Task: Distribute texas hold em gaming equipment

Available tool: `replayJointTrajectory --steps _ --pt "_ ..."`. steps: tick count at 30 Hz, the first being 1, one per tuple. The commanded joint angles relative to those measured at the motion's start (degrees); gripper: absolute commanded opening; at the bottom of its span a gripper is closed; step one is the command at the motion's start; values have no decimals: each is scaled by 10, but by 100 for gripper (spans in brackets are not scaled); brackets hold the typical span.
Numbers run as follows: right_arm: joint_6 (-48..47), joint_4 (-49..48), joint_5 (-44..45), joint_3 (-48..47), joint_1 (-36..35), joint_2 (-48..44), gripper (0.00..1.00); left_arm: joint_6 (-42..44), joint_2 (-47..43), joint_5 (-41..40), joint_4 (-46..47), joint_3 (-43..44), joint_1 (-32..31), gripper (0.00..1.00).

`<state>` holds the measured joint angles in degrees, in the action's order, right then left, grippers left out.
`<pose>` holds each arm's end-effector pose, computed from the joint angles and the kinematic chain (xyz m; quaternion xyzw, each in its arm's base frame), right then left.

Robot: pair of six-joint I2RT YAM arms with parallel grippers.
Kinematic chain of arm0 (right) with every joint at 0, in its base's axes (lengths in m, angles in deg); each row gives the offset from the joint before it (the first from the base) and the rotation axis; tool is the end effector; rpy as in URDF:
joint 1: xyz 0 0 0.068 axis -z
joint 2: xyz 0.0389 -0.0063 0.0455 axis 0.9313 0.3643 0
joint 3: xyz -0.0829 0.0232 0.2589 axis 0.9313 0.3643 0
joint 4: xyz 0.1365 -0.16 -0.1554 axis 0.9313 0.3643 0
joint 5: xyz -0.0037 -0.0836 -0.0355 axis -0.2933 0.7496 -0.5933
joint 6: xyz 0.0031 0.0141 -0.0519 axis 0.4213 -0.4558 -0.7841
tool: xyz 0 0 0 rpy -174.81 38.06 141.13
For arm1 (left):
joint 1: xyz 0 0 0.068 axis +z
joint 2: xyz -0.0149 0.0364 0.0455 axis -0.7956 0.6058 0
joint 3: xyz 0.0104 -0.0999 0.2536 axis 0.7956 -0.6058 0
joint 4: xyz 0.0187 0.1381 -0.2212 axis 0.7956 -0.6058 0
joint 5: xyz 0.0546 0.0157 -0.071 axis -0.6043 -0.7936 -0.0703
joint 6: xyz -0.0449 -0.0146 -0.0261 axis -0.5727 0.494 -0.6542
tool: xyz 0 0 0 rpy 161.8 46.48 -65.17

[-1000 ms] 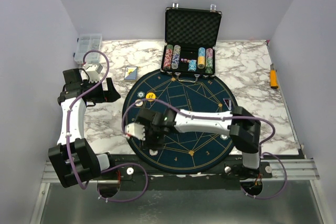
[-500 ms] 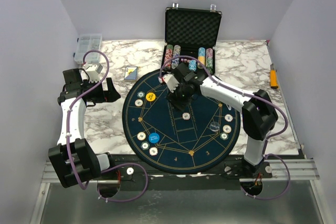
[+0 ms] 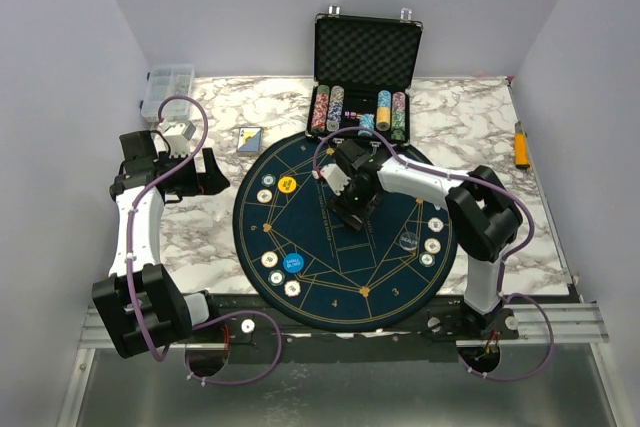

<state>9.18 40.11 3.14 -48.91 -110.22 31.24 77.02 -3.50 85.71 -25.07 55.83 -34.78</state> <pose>0.2748 0.2522 0.1682 -0.4740 0.8679 0.1119 0.0974 0.2415 0.0558 0.2730 0.0321 0.9020 -0.2171 0.3718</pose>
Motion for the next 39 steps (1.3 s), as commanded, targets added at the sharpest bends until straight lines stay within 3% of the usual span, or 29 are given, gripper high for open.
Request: replayJointTrajectory --steps 1,14,20,29,39 --pt "2 -30 11 22 -2 21 68 6 -2 15 0 12 2 98" --pt "13 -56 75 37 -61 38 62 5 1 14 2 11 2 98" --pt "17 -35 36 26 -60 49 43 6 -3 13 2 10 2 98" --pt "12 4 2 -34 -51 36 29 6 -1 15 2 11 2 98" --pt "-4 -10 22 -157 -53 63 27 5 2 17 3 13 3 98"
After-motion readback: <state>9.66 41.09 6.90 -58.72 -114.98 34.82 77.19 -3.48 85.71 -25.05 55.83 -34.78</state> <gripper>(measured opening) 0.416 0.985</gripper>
